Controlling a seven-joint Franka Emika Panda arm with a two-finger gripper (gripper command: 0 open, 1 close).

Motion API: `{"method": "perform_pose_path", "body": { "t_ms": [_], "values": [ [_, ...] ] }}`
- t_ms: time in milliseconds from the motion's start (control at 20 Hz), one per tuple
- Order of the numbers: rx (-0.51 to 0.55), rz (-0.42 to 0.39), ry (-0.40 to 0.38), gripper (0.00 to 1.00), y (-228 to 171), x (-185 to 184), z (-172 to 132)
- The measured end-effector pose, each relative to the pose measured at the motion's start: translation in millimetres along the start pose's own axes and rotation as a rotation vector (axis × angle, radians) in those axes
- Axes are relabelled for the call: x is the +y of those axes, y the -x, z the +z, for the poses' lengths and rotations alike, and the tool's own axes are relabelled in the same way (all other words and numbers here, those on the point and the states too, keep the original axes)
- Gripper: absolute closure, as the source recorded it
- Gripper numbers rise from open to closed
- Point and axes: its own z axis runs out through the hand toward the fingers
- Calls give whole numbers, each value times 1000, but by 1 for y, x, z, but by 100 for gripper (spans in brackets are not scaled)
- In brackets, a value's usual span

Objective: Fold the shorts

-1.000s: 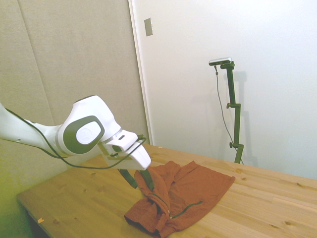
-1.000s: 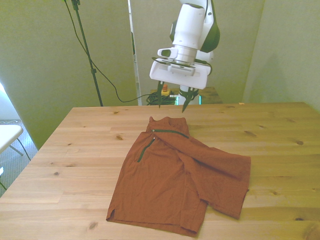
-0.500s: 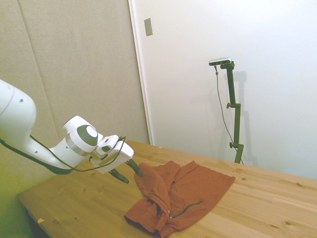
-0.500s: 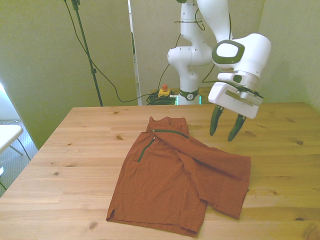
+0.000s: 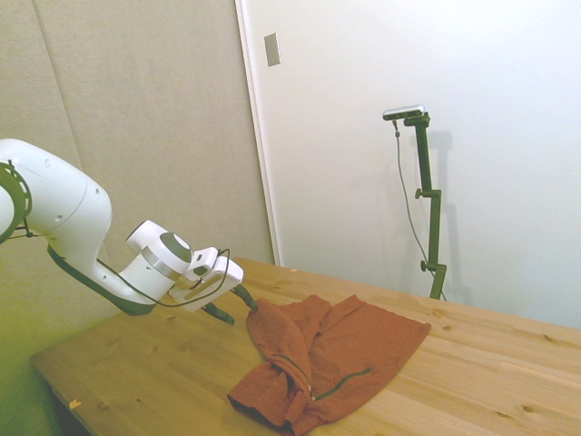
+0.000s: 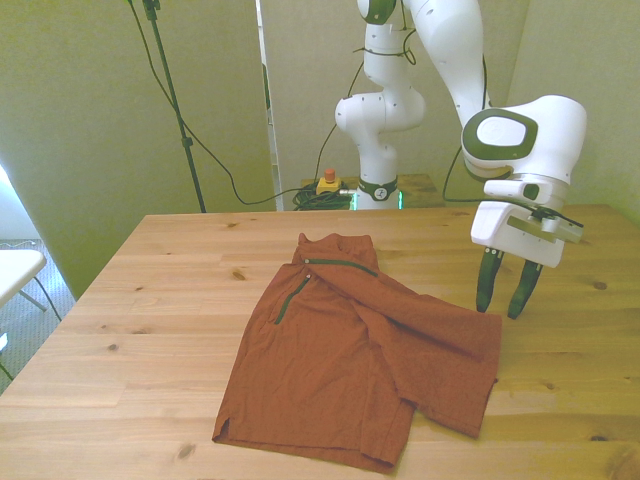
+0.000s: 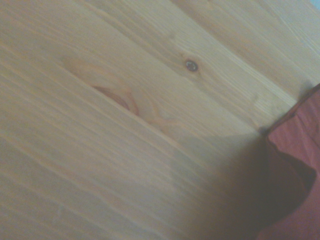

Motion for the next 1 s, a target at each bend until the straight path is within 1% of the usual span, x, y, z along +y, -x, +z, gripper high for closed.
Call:
{"method": "perform_pose_path", "body": {
  "t_ms": [150, 450, 500, 1000],
  "values": [
    [35, -26, 22, 0, -8, 7, 11],
    [43, 9, 71, 0, -25, 37, 32],
    [43, 11, 76, 100, -26, 40, 33],
    [43, 13, 79, 100, -24, 41, 38]
  ]
}}
